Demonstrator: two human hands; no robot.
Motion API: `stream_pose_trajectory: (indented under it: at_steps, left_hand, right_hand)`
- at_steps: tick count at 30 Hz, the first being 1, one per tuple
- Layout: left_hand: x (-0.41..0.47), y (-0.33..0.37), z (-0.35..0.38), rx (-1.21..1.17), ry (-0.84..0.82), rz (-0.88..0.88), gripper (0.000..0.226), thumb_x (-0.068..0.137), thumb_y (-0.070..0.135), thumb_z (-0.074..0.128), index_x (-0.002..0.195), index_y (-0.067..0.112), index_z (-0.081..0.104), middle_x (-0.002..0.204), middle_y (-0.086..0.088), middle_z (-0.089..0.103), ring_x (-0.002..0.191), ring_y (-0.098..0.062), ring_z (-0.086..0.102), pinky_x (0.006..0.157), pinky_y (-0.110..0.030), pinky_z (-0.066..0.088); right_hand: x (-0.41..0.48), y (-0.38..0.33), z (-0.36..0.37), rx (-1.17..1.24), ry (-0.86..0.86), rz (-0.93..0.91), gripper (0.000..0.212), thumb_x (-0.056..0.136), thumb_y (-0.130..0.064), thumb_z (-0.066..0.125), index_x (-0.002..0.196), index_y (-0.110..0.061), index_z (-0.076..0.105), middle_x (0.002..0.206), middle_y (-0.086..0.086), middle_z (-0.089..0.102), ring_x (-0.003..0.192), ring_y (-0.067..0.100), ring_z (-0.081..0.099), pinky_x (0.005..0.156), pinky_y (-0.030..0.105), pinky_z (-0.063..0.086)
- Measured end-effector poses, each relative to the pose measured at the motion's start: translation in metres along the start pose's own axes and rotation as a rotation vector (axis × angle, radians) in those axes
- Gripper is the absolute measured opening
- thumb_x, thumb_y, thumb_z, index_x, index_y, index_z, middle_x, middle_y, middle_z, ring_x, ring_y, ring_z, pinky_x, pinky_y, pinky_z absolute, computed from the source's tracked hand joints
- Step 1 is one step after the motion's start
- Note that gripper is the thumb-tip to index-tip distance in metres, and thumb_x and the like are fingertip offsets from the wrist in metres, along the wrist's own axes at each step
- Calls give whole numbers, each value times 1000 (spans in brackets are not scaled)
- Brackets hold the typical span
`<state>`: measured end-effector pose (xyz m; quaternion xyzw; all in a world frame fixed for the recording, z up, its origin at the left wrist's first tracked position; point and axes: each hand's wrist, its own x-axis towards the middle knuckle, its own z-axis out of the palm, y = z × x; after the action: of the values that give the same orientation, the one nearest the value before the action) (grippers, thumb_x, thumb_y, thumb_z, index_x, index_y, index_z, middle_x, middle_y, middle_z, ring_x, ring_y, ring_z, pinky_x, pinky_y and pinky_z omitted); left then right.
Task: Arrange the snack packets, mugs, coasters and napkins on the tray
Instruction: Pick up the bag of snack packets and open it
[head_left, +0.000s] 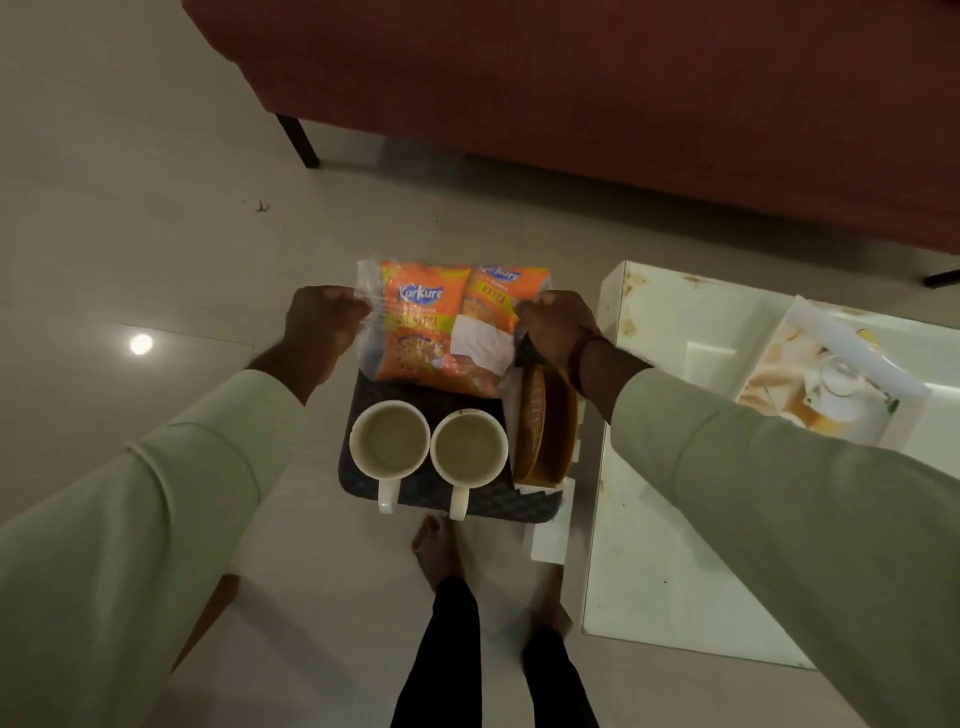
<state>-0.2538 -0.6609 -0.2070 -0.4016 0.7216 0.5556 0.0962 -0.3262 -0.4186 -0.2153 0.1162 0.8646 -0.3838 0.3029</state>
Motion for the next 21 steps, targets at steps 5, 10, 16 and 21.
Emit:
stream_pose_trajectory:
  at_steps: [5,10,16,21]
  left_hand:
    - [-27,48,-14,-74,65,74,10,84,12,61,91,10,68,88,-11,67,83,-26,61,78,-39,52]
    - [-88,111,-41,-50,63,259,21,83,17,58,101,14,69,96,-9,71,89,-27,66,86,-47,54]
    - [-197,174,-44,-130,-89,480,24,89,21,59,112,26,65,97,11,74,91,-6,69,74,-22,56]
    - [-303,213,-11,-228,-173,575,16,93,21,56,104,24,67,96,6,73,93,-9,67,80,-26,56]
  right_hand:
    - [-25,-30,-21,74,135,-137,23,96,-31,55,99,-14,70,102,6,72,95,24,65,91,48,54]
    - [-88,-66,-81,218,180,-339,17,97,-30,57,103,-18,67,105,1,72,97,17,66,91,42,55]
    - [-191,-81,-177,352,338,-488,6,95,-24,62,94,-27,66,88,-16,70,83,2,64,78,26,54]
    - [-270,-51,-261,370,495,-563,5,92,-23,66,94,-20,69,82,-8,69,71,0,58,66,18,47]
